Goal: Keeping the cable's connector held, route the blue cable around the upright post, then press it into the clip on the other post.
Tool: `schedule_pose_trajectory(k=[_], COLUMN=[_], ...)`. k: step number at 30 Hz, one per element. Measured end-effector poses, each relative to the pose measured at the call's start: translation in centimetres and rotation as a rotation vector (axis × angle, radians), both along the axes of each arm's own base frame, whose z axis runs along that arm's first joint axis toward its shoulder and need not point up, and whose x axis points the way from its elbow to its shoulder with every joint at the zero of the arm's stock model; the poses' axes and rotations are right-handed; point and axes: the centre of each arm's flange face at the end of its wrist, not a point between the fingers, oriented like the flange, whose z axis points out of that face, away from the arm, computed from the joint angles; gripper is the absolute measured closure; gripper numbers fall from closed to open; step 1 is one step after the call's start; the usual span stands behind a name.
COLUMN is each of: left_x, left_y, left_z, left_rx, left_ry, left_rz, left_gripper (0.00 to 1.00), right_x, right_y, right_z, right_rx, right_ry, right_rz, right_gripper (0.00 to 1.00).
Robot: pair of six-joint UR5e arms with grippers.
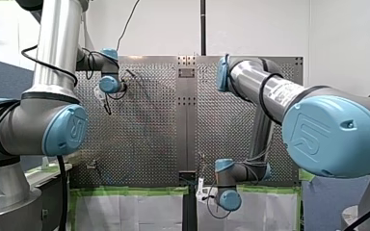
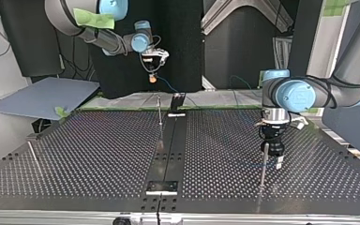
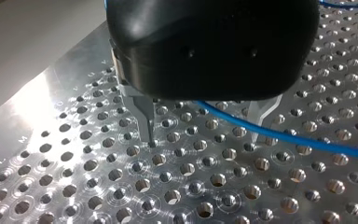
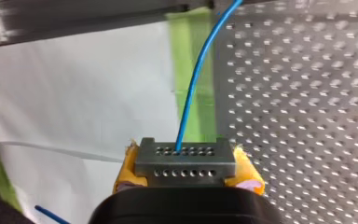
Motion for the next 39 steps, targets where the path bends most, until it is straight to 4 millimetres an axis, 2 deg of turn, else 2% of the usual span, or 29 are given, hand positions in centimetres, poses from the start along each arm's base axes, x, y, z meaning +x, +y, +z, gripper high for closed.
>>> schedule_pose_trajectory(k=[14, 27, 31, 39], left_x=[0.0, -0.4, -0.7, -1.0], left_y=[0.3, 0.2, 0.1, -0.6], left_z=[0.0, -0.3, -0.6, -1.0], left_rx=[-0.007, -0.009, -0.01, -0.064], left_ry=[0.004, 0.033, 0.062, 0.095], left_rz=[0.019, 0.03, 0.029, -0.019], left_gripper=[0.0, 0.0, 0.0, 0.0], right_x=[-0.9, -2.6, -3.2, -4.7], right_y=[1.0, 3.2, 4.2, 6.4], right_z=[6.1, 11.0, 11.6, 10.7], right_rx=[-0.107, -0.14, -0.132, -0.09], right_ry=[-0.051, -0.083, -0.08, -0.053], right_rz=[-0.023, -0.036, -0.036, -0.032], right_gripper=[1.0, 1.0, 1.0, 1.0])
